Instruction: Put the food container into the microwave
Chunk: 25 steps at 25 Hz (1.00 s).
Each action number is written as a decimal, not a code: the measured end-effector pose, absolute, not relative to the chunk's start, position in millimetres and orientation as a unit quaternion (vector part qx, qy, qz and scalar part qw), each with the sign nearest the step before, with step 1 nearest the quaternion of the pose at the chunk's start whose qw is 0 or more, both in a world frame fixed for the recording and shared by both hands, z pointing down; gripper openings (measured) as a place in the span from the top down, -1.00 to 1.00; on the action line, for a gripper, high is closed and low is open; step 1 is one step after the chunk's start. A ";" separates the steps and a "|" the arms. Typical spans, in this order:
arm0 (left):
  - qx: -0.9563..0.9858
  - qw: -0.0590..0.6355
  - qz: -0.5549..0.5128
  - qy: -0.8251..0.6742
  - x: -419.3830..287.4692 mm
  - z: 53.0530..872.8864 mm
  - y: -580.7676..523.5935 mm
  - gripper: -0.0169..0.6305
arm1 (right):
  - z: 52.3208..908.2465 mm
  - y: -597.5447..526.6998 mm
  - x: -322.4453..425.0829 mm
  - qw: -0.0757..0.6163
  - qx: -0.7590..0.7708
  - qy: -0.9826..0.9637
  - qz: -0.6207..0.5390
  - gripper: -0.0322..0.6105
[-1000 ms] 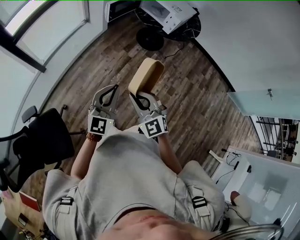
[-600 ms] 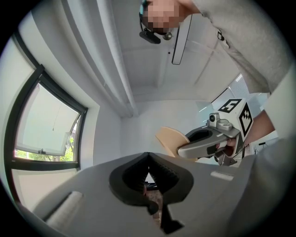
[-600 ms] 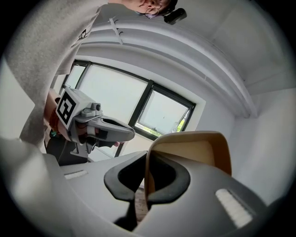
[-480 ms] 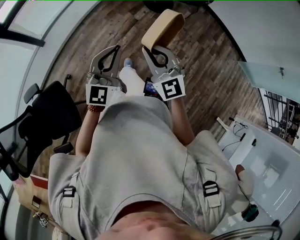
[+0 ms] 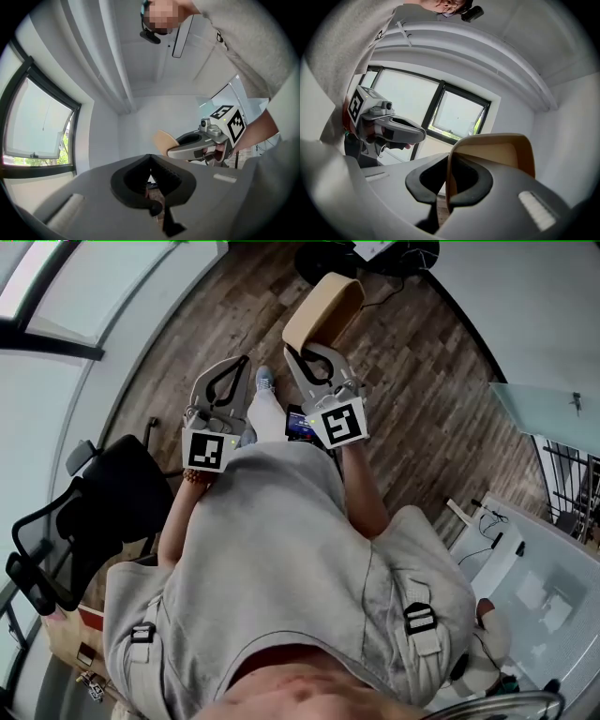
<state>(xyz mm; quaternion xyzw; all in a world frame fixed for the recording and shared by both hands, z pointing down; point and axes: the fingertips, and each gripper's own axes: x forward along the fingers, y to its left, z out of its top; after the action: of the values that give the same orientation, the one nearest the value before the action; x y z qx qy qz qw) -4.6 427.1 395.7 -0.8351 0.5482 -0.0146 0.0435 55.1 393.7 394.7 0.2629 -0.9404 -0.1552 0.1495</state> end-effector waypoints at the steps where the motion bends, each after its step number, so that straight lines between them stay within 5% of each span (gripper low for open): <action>1: -0.835 0.042 -0.017 0.548 -3.8 396.0 417.1 0.96 | 395.2 384.4 54.9 0.147 0.262 -0.941 -0.155 0.81; 25: -0.861 0.028 -0.089 0.500 61.1 396.7 194.2 0.96 | 415.0 169.4 105.5 0.088 0.286 -0.949 -0.095 0.80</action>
<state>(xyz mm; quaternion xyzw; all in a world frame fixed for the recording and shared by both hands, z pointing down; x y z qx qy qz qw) 61.1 194.2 396.7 -0.8607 0.5005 -0.0890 0.0279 105.5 169.4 415.0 0.2860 -0.9495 -0.0945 0.0882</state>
